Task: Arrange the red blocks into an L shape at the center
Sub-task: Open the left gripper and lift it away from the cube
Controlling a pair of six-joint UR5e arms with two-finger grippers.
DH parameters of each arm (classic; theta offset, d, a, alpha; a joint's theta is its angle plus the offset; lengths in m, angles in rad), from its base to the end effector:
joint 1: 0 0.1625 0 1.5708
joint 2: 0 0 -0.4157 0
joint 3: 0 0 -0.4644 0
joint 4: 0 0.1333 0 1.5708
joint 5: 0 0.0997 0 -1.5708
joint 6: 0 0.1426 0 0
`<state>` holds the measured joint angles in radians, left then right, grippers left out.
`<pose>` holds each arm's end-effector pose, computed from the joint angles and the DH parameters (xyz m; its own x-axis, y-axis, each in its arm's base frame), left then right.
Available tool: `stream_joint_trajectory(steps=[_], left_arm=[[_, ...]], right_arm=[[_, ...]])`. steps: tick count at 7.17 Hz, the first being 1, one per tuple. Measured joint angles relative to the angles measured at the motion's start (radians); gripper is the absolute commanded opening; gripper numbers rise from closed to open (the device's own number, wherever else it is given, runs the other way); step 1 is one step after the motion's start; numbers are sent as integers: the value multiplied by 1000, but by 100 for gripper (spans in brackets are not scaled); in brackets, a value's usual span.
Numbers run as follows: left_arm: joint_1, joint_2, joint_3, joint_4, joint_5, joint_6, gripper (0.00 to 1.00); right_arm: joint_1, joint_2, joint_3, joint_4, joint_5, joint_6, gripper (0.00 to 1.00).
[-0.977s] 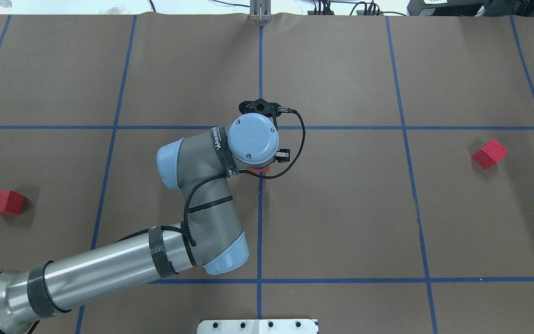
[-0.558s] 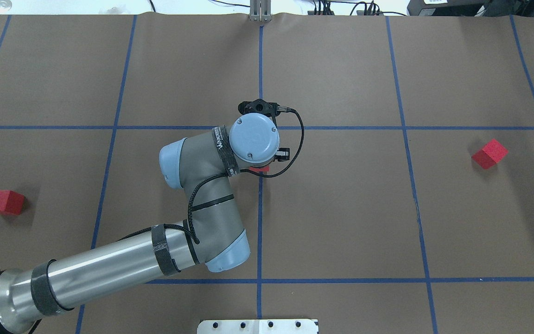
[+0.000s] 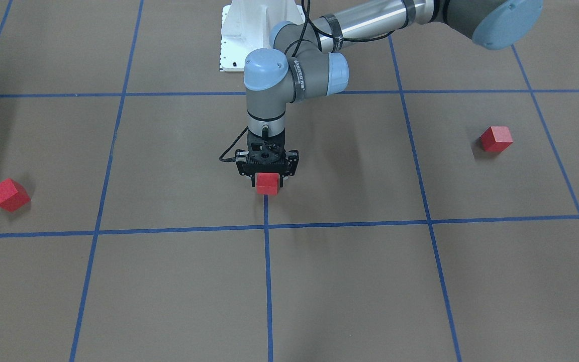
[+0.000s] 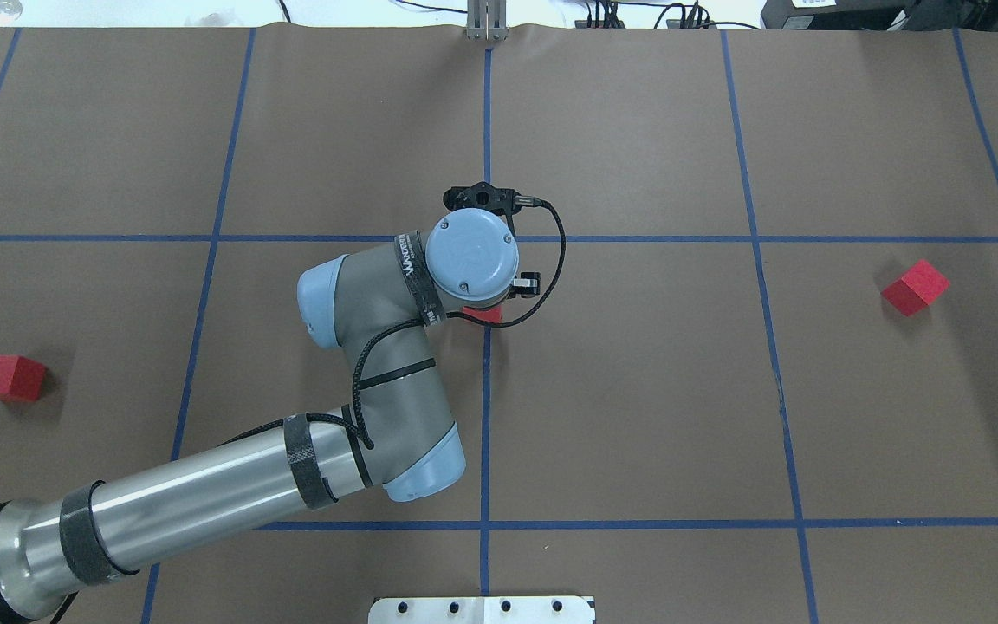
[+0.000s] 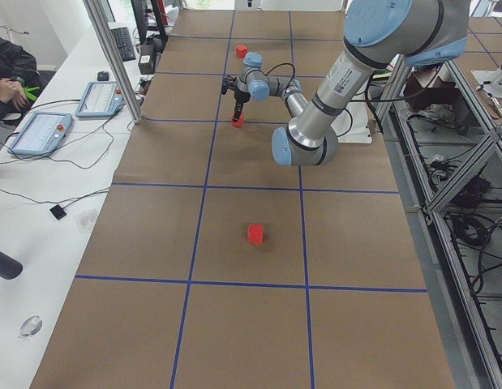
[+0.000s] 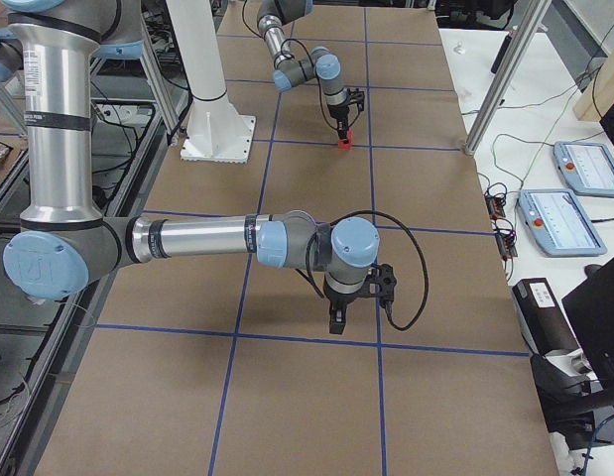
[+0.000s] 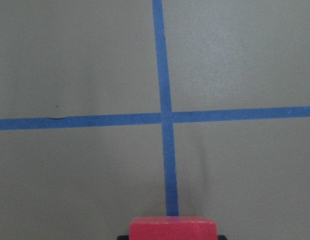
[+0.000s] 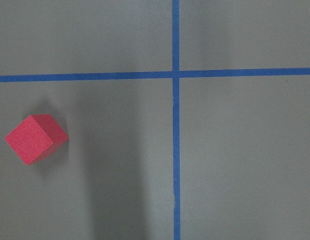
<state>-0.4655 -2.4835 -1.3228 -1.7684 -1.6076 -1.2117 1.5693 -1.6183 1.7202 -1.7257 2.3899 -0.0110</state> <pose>0.7177 -0.5038 0.1473 0.6932 0.0448 -0.7193 0.1922 0.9504 0.2444 0.0283 -0.5367 0.6330 0.6829 0.0267 0.7300 0.0090 0.9989 -0.0450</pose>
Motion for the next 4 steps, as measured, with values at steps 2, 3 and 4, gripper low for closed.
stream_joint_trajectory(steps=[2,3,4], left_arm=[[-9,-1,-14,2,-2,0,99],[-32,0,-50,10,-16,0,99],[-71,3,-106,35,-54,3,99]], right_arm=[[0,3,5,1,5,-2,99],[-3,14,16,3,26,-1,99],[-11,26,26,18,51,0,99]])
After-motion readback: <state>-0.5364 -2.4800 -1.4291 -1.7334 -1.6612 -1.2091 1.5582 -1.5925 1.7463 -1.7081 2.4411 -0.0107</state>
